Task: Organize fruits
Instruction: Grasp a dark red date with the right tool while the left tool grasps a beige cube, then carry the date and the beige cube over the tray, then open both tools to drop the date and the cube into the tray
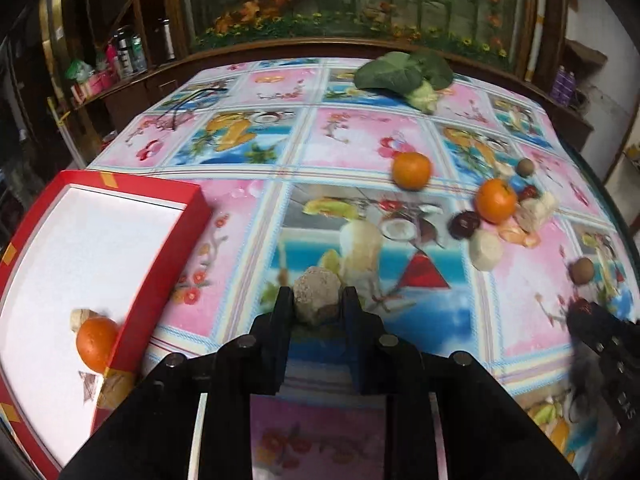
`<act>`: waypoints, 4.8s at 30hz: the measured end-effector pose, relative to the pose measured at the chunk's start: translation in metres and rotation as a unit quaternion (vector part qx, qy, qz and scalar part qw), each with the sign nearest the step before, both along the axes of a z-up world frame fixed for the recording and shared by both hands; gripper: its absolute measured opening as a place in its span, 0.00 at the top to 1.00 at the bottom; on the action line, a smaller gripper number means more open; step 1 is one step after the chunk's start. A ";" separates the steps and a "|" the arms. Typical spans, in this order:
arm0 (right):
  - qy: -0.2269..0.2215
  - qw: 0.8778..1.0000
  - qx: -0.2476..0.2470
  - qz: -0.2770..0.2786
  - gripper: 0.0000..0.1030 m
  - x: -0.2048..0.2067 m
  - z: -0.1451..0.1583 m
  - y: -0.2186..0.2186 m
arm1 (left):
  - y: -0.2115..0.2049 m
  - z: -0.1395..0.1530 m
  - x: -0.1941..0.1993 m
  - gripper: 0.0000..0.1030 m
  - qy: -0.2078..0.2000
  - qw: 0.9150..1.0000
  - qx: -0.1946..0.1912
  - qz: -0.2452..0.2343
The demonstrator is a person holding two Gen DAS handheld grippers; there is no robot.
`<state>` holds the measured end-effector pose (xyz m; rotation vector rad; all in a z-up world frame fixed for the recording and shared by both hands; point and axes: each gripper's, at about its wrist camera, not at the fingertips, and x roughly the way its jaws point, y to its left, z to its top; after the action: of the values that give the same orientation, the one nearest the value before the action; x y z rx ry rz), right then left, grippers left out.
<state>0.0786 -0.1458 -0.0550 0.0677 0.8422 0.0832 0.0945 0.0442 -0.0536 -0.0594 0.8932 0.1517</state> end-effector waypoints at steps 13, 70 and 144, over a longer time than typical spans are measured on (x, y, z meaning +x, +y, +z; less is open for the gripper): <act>0.003 0.999 -0.039 -0.001 0.79 -0.029 0.013 0.014 | -0.031 0.020 -0.055 0.77 -0.009 0.997 -0.020 -0.072; -0.080 0.995 -0.013 -0.062 0.79 -0.093 0.025 0.013 | -0.012 0.033 -0.110 0.77 -0.095 0.995 -0.002 0.008; -0.017 0.983 0.026 0.184 0.30 0.072 0.042 0.282 | 0.228 0.044 -0.130 0.30 -0.039 0.961 0.006 0.273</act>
<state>0.1501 0.1360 -0.0128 -0.0416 0.8106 0.4521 -0.0353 0.2727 -0.0096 -0.2998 0.7796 0.6659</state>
